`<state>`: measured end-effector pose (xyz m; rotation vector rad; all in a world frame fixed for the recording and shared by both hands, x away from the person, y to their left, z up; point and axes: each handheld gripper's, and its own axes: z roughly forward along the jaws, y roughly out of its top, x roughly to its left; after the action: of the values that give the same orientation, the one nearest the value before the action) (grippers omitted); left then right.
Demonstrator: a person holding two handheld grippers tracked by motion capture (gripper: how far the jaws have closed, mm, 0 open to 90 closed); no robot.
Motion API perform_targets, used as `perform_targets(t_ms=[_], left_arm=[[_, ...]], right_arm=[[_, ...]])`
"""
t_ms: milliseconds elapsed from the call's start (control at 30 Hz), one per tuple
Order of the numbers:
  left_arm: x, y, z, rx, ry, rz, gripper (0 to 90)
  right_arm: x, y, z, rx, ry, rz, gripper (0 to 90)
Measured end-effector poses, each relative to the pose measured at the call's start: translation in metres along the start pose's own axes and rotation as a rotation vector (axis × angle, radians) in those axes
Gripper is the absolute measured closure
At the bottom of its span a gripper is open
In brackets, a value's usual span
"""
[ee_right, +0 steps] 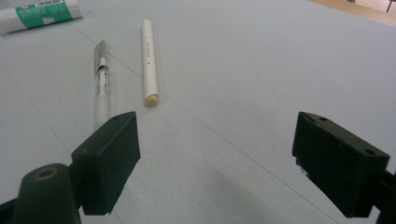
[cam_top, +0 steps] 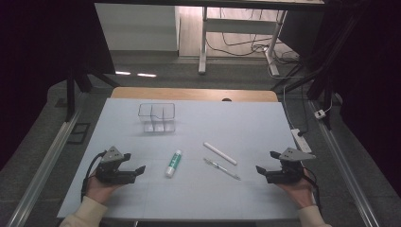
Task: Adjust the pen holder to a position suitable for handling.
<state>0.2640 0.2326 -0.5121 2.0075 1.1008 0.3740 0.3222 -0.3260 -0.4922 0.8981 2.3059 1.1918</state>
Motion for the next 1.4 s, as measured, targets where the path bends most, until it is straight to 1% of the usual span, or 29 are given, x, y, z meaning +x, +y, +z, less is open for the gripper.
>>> perform_targets(t_ms=[100, 267, 433, 933, 1100, 1167, 1233, 1400], left_arm=[[0.0, -0.001, 0.001, 0.003, -0.004, 0.002, 21.2], [0.001, -0.001, 0.0, 0.004, -0.005, 0.005, 22.4], [0.003, -0.002, 0.0, 0.005, -0.004, -0.002, 23.0], [0.005, -0.002, 0.001, 0.004, -0.007, 0.0, 23.4], [0.006, -0.002, 0.001, 0.003, -0.008, -0.002, 23.4], [0.008, -0.002, 0.001, 0.003, -0.008, -0.005, 23.5], [0.009, -0.001, 0.001, -0.003, -0.008, -0.015, 23.5], [0.014, -0.001, 0.001, -0.009, -0.002, -0.024, 23.9]], right_arm=[[0.0, 0.0, 0.0, -0.008, 0.005, -0.001, 15.0], [0.0, -0.002, 0.003, 0.005, 0.016, -0.005, 15.5], [-0.001, -0.004, 0.004, 0.021, 0.01, -0.007, 15.7], [-0.001, -0.005, 0.005, 0.012, 0.013, -0.008, 17.0], [-0.001, -0.004, 0.005, 0.021, 0.008, -0.01, 17.3], [-0.001, -0.004, 0.005, 0.02, 0.014, -0.011, 17.4], [-0.001, -0.004, 0.005, 0.021, 0.008, -0.011, 17.6], [-0.002, -0.004, 0.005, 0.018, 0.008, -0.006, 17.7]])
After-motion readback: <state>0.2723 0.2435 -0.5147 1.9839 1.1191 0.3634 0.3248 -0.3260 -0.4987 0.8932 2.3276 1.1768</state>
